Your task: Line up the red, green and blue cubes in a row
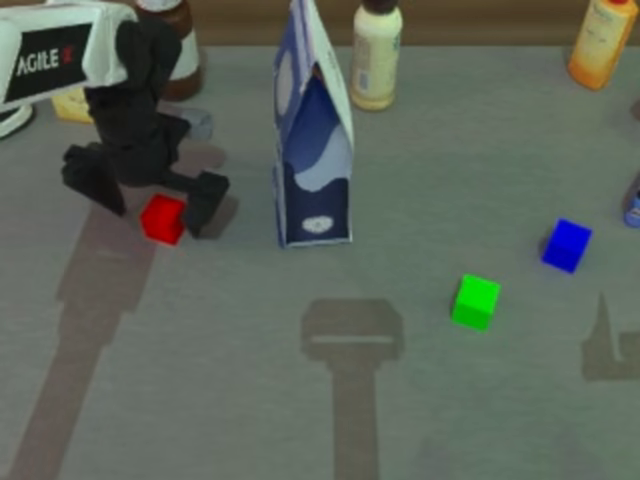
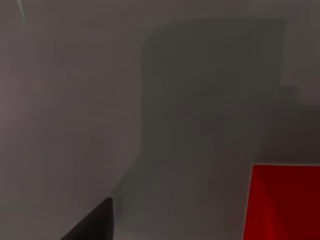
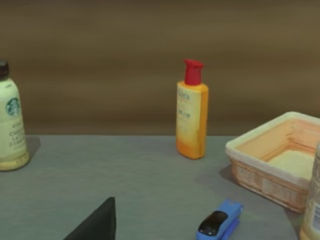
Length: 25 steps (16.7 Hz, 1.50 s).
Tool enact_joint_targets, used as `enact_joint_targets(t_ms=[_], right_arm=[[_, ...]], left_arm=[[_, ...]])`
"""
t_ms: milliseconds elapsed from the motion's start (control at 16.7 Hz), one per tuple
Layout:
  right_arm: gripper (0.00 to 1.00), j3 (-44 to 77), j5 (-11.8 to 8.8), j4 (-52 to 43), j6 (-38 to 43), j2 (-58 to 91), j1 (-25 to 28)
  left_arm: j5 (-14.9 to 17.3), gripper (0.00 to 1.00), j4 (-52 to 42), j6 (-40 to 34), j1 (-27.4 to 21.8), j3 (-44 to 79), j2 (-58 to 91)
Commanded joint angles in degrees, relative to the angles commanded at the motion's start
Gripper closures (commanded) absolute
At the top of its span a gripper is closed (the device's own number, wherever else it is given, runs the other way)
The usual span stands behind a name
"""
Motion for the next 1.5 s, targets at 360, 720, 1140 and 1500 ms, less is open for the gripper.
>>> enact_joint_targets(t_ms=[360,720,1140,1500], right_arm=[[0.00,0.0,0.0,0.0,0.0,0.0,0.0],[0.00,0.0,0.0,0.0,0.0,0.0,0.0],[0.00,0.0,0.0,0.0,0.0,0.0,0.0],[0.00,0.0,0.0,0.0,0.0,0.0,0.0]], left_arm=[[0.0,0.15,0.3,0.0,0.0,-0.3,0.1],[0.0,0.60,0.3,0.0,0.0,-0.3,0.1],[0.0,1.00,0.3,0.0,0.0,-0.3,0.1],[0.0,1.00,0.3,0.0,0.0,-0.3,0.1]])
